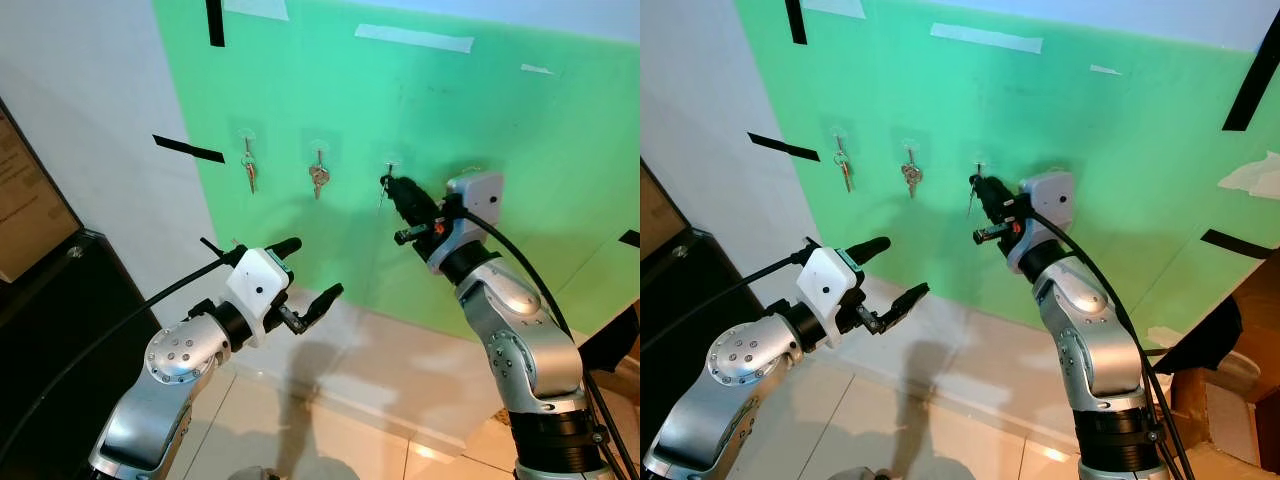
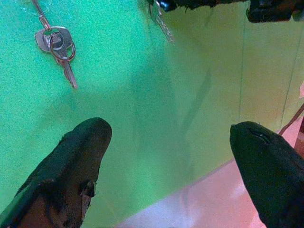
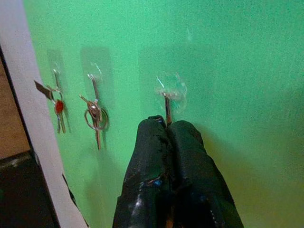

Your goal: Hang keys on a hook

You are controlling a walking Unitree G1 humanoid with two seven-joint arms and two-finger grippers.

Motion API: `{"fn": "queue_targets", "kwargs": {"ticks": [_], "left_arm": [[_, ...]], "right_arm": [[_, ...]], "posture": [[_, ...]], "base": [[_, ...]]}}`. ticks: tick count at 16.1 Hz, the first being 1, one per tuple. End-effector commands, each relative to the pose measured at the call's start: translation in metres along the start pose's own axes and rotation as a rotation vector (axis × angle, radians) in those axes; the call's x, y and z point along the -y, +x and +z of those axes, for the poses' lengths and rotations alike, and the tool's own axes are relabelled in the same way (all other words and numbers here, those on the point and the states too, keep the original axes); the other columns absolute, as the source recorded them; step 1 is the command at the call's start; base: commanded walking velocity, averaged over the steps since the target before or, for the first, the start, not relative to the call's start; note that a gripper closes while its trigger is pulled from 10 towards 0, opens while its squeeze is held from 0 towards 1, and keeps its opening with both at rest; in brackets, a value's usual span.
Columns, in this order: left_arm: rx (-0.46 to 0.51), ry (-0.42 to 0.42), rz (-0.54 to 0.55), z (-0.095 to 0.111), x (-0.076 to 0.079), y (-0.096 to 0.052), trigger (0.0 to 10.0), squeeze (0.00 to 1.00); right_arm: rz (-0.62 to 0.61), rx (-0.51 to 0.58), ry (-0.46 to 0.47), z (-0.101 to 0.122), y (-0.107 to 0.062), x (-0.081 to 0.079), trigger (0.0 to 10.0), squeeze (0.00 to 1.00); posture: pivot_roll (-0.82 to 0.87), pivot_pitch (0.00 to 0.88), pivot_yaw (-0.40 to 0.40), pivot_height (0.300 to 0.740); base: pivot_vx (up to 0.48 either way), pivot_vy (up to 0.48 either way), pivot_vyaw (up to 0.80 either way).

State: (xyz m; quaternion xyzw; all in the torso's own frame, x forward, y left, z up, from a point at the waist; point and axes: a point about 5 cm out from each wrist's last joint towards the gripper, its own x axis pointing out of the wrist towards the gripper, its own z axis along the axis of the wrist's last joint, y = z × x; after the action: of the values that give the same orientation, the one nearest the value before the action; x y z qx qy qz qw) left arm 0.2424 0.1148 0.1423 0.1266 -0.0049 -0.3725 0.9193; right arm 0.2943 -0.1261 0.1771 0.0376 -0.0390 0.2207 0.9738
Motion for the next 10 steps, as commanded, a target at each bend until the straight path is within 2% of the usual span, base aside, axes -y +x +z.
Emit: {"fn": "queue_targets", "kwargs": {"ticks": [1,6,8,9,10], "left_arm": [[0.01,0.009,-0.02,0.004,0.002,-0.001,10.0,0.0],[0.014,0.01,-0.024,0.004,0.002,-0.001,10.0,0.0],[0.06,-0.025,-0.009,0.011,0.0,0.0,10.0,0.0],[0.075,-0.036,-0.008,0.014,-0.001,0.001,10.0,0.0],[0.075,-0.033,-0.008,0.014,-0.001,0.001,10.0,0.0]], "right_arm": [[-0.011,-0.049,-0.003,-0.008,0.0,0.001,10.0,0.0],[-0.033,-0.073,-0.004,-0.013,-0.003,0.005,10.0,0.0],[-0.037,-0.07,-0.001,-0.012,-0.005,0.005,10.0,0.0],[-0.04,-0.063,0.012,-0.012,-0.006,0.005,10.0,0.55],[-0.043,-0.059,0.016,-0.011,-0.006,0.006,10.0,1.0]], "posture": [[-0.01,0.0,0.022,0.74],[-0.01,0.0,0.024,0.74],[-0.01,0.0,0.026,0.74],[-0.01,0.0,0.029,0.74],[-0.01,0.0,0.03,0.74]], "base": [[0.0,0.0,0.0],[0.0,0.0,0.0],[0.0,0.0,0.0],[0.0,0.0,0.0],[0.0,0.0,0.0]]}}
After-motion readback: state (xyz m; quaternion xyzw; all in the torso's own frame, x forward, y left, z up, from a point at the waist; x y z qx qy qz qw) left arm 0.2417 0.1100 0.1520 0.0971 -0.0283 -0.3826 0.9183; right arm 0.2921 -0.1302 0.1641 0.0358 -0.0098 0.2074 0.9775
